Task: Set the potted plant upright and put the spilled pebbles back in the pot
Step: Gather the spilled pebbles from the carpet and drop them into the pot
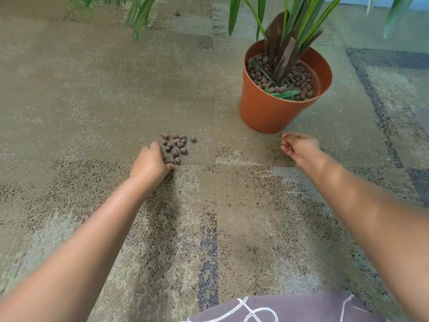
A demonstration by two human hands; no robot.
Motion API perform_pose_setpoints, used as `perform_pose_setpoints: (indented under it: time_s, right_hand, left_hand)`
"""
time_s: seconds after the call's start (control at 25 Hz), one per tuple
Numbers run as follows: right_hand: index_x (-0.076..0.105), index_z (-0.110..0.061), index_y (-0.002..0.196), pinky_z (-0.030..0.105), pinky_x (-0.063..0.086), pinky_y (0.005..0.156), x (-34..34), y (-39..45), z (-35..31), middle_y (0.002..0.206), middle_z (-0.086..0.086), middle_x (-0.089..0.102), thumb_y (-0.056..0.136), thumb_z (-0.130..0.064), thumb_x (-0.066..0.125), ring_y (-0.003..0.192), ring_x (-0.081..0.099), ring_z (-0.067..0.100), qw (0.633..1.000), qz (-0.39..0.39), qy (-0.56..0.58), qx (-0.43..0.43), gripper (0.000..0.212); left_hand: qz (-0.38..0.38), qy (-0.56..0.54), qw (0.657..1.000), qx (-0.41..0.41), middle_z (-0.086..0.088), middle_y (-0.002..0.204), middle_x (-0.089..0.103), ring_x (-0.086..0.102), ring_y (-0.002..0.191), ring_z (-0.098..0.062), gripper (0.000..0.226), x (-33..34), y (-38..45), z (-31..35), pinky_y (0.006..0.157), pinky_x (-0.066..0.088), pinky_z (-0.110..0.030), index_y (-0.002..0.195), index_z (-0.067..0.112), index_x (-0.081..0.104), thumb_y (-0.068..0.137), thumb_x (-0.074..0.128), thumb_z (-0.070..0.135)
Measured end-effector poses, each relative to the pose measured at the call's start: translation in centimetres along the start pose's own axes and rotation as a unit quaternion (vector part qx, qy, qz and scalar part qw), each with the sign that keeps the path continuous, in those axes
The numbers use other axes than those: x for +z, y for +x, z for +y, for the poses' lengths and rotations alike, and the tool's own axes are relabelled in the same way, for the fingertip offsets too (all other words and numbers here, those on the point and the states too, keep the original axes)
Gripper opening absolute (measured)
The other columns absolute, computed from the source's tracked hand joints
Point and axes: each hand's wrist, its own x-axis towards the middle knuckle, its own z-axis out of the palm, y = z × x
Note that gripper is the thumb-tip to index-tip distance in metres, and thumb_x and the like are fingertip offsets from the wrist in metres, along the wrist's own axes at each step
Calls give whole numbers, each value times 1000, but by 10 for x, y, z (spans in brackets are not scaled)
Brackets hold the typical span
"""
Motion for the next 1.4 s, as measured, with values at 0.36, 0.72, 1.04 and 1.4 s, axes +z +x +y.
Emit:
perform_pose_setpoints:
  time_s: [0.36,0.72,1.04,1.4]
  right_hand:
    - [60,0,112,22,54,57,4,25,-10,77,5,59,85,-4,62,63,58,9,994,22,-105,-17,27]
    - [60,-2,89,22,55,60,-6,-13,3,88,11,60,83,0,61,77,60,14,980,-28,176,85,6]
    - [61,5,92,30,56,51,-26,-81,-67,73,18,65,78,0,66,71,65,26,851,-118,510,33,15]
    - [9,15,136,58,17,107,-1,-97,-109,131,42,25,90,-22,51,124,27,48,890,-231,392,20,73]
  left_hand:
    - [-11,-32,999,-10,-14,116,53,52,94,-24,53,1,6,0,75,41,-33,115,10,46,76,71,36]
    - [-30,-124,991,-43,-8,96,60,60,82,-24,44,-4,8,-5,75,54,-40,97,12,47,77,64,48]
    - [-41,-100,992,-58,-17,129,46,52,112,-32,63,-3,1,10,95,44,-44,126,11,43,77,68,40]
    - [-46,-121,990,-57,-16,130,45,52,110,-29,62,-7,-6,4,98,44,-40,125,10,42,73,74,24]
